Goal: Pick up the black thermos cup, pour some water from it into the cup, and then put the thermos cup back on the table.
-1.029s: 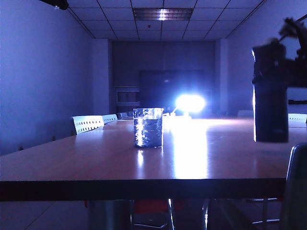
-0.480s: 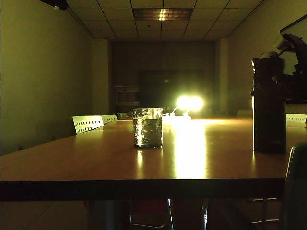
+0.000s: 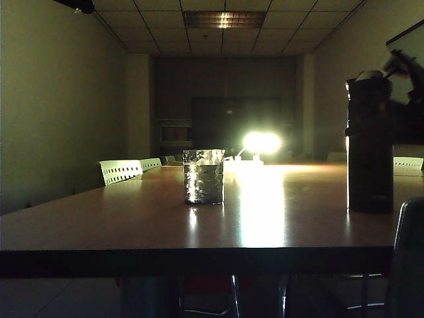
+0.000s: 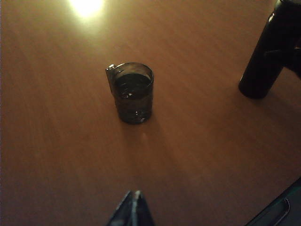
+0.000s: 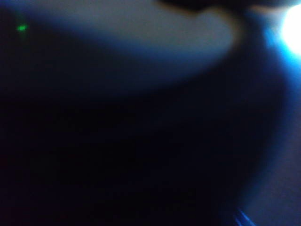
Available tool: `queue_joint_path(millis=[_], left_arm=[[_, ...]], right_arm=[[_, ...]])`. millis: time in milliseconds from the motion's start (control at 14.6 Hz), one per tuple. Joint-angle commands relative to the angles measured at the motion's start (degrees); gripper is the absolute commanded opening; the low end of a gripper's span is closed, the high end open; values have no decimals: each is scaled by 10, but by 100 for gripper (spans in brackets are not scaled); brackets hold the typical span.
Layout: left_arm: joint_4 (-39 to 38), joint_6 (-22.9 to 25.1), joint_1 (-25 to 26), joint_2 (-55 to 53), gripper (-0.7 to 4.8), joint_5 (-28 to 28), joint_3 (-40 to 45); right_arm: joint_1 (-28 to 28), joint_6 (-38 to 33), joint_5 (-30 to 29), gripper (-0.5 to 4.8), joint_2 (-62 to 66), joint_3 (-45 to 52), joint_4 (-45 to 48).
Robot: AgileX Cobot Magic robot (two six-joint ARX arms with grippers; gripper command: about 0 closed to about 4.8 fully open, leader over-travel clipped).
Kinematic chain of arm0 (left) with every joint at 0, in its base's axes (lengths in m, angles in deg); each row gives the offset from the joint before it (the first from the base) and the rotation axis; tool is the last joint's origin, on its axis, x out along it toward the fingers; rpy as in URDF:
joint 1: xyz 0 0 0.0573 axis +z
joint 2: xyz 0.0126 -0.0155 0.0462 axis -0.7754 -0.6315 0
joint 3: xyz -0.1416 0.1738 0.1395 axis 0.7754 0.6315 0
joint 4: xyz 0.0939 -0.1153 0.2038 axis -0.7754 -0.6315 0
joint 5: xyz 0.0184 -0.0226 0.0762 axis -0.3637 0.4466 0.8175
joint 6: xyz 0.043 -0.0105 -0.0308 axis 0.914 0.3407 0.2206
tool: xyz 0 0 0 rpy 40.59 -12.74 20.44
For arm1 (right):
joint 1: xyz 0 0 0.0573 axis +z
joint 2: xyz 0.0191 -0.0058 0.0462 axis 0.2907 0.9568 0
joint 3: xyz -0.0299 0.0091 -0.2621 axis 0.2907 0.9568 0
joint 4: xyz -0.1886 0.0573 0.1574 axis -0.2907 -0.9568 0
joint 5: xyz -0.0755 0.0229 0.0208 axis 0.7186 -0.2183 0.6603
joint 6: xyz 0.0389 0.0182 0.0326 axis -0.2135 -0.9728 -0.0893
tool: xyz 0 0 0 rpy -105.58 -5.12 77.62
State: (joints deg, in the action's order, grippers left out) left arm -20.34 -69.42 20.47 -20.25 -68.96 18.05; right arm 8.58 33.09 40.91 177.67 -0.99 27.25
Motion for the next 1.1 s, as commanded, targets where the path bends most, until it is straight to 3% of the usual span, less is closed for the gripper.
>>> queue_joint_path(millis=[69,412,755,823,892,1029,1098], left_arm=[[-2,-2,0,1,-6,-3,-2],[-1,-2,0,1,-5,-3,-2],[10,-2,0,2,-5,-3,-2],[14,-2,0,2,-5,-9,-2],[18,-2,0,5,-5,-28,-2],[14,1,-1,24,-5,-81,-2],[11,4,-6,37,-5,-82,-2]], right_arm=[[-21,2,-13,479,-40,-2,-57],[-34,5,-13,479,-130,-2,-155],[-39,-4,-14,479,-234,-3,-350],[-39,-34,-14,357,-264,-3,-389],[-39,-44,-16,-20,-299,-2,-428],[-25,-45,3,-9,-378,1,-457],[-8,-33,75,-9,-429,13,-455]])
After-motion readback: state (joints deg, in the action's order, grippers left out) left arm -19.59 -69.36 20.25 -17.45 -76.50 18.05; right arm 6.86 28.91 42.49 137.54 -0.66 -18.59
